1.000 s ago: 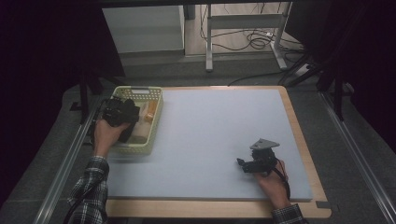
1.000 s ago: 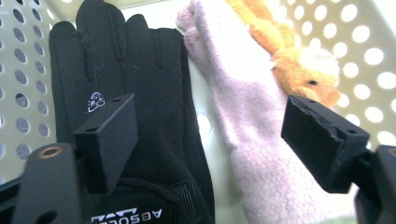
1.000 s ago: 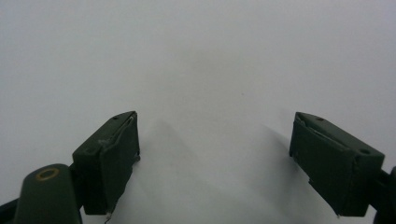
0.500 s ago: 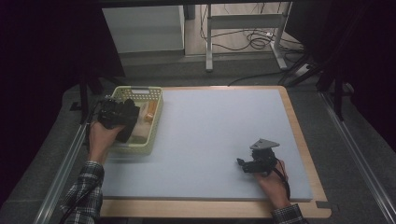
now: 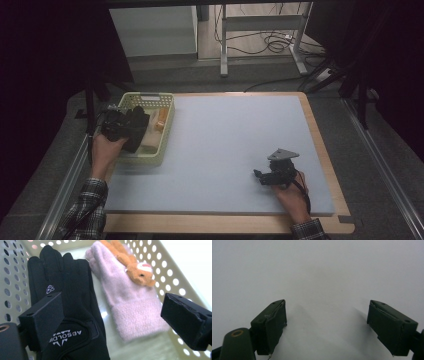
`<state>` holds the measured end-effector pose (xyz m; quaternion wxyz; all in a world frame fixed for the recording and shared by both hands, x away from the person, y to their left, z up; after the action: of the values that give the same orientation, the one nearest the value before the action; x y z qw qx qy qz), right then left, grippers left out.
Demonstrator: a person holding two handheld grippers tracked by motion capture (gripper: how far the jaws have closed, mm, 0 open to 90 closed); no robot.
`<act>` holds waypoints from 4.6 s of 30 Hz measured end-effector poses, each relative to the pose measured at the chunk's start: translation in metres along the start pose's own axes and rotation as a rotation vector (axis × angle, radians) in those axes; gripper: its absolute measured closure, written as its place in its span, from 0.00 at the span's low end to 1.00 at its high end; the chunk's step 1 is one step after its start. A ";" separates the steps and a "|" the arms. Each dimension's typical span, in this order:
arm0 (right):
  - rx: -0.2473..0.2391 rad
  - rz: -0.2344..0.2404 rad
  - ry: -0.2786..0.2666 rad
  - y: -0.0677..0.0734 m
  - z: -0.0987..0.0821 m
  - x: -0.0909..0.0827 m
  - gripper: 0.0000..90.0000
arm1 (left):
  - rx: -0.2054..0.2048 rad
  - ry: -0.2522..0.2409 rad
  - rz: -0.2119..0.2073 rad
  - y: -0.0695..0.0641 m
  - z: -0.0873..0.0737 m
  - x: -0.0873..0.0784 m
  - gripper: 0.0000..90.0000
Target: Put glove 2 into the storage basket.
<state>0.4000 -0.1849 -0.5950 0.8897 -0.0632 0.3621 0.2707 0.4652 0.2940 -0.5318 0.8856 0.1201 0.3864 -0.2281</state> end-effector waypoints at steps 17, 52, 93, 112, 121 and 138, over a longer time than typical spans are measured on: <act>-0.001 -0.002 0.002 0.000 0.000 0.000 0.17 | 0.029 -0.072 -0.044 -0.017 0.005 -0.020 0.03; -0.002 -0.003 0.002 0.000 0.000 0.000 0.17 | 0.178 -0.096 -0.092 -0.074 0.011 -0.022 0.03; -0.002 -0.004 0.002 0.000 0.000 -0.001 0.17 | 0.304 -0.127 -0.204 -0.154 0.050 -0.001 0.03; -0.001 -0.004 0.003 0.000 0.000 -0.001 0.17 | 0.346 -0.140 -0.285 -0.197 0.061 0.021 0.03; -0.001 -0.003 0.002 0.000 0.000 0.000 0.17 | 0.356 -0.151 -0.320 -0.215 0.062 0.029 0.03; -0.005 -0.003 0.003 0.000 0.000 -0.001 0.17 | 0.385 -0.140 -0.353 -0.242 0.047 0.048 0.03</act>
<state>0.3996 -0.1852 -0.5947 0.8895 -0.0666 0.3625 0.2700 0.4030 0.0512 -0.5444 0.8174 0.2011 0.2886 -0.4562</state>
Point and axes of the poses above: each handheld gripper's, and its own axes: x roughly forward along the jaws, z roughly out of its top, y roughly to its left, the point moved 9 cm from there along x, roughly forward along the jaws, and after that the axes turned 13 degrees about x, right-handed, at the moved point
